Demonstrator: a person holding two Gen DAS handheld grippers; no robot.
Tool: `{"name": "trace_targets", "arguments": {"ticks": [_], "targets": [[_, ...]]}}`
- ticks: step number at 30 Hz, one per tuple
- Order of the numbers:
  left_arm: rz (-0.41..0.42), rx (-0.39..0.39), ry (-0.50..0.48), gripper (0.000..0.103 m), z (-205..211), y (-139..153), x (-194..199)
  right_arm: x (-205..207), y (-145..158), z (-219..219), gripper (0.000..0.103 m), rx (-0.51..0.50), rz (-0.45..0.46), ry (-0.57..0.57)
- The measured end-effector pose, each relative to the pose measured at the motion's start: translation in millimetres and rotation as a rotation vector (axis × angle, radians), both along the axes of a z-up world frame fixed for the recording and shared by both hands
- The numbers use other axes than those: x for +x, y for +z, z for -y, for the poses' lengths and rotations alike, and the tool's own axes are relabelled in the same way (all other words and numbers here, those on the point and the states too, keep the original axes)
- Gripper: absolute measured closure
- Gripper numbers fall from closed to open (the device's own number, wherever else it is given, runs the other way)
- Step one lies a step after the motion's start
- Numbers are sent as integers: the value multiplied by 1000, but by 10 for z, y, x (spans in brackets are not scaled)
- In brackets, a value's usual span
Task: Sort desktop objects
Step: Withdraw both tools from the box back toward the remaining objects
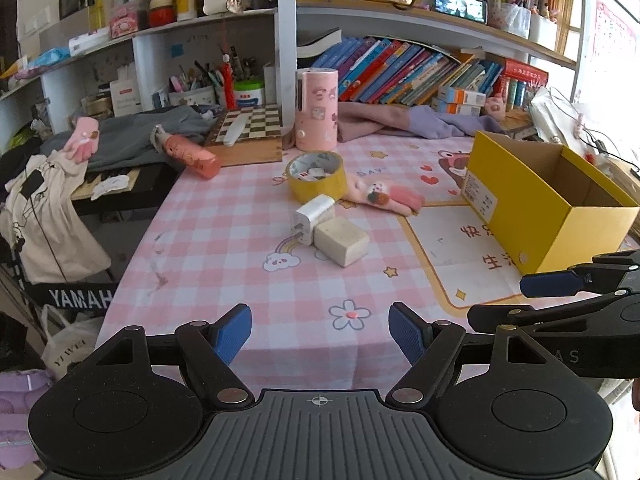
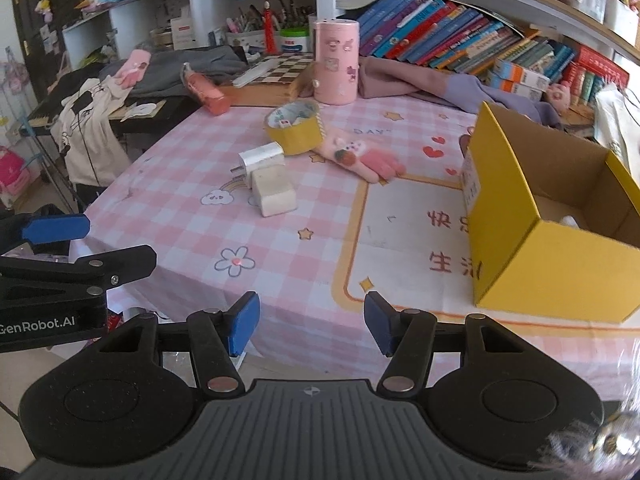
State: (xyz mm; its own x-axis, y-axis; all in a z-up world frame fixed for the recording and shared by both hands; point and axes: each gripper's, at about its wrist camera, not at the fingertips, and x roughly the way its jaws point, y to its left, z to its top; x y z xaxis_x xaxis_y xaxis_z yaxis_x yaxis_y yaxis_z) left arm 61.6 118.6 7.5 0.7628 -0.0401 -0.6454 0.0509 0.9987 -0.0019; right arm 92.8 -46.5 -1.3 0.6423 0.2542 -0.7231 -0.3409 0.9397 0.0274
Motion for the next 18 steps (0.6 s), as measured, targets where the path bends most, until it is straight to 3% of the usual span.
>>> {"name": "trace_targets", "arguments": {"ticks": [18], "targets": [[-49, 13, 37, 25, -4, -137, 689, 813, -82, -79, 47, 0, -35, 76]]}}
